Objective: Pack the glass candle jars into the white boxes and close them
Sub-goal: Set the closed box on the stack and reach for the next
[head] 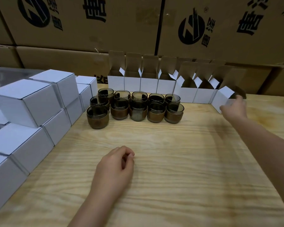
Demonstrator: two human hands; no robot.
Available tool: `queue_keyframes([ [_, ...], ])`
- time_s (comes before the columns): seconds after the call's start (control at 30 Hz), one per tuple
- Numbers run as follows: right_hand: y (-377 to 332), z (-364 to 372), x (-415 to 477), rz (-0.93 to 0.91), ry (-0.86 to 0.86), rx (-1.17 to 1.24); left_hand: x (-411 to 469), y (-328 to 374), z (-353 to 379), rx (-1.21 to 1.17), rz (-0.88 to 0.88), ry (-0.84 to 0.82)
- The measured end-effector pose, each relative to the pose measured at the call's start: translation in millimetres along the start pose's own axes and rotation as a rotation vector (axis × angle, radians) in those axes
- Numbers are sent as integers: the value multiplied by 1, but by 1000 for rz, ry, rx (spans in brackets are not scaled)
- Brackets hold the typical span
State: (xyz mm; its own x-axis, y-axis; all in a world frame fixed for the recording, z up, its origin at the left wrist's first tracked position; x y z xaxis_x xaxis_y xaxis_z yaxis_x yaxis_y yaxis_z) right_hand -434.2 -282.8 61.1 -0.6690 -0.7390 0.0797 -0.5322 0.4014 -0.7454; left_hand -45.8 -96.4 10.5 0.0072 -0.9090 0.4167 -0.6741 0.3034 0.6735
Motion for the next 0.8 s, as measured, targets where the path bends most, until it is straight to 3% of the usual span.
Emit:
queue_keyframes([
  [0.13,1,-3,30,20,-19,-76,0,-3,1,-12,18,36],
  [0.43,-6,-9,35,-280,49,-367,1,-6,2,-51,0,52],
  [0.8,1,-12,-69,-447,56,-368,2,-6,2,-82,-77,-1],
])
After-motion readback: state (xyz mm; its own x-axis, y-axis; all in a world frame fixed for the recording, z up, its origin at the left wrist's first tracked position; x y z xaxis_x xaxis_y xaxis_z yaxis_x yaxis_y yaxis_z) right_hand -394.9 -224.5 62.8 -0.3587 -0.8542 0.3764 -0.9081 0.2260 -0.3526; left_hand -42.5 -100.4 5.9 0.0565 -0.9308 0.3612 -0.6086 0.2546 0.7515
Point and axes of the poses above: each hand's wrist, its own x-axis towards the middle knuckle, its own z-axis out of the palm, y = z × x, the point moved 5 cm from there along x, towards the middle knuckle, and after that the axes turned 9 degrees about z, right-handed, at the moved point
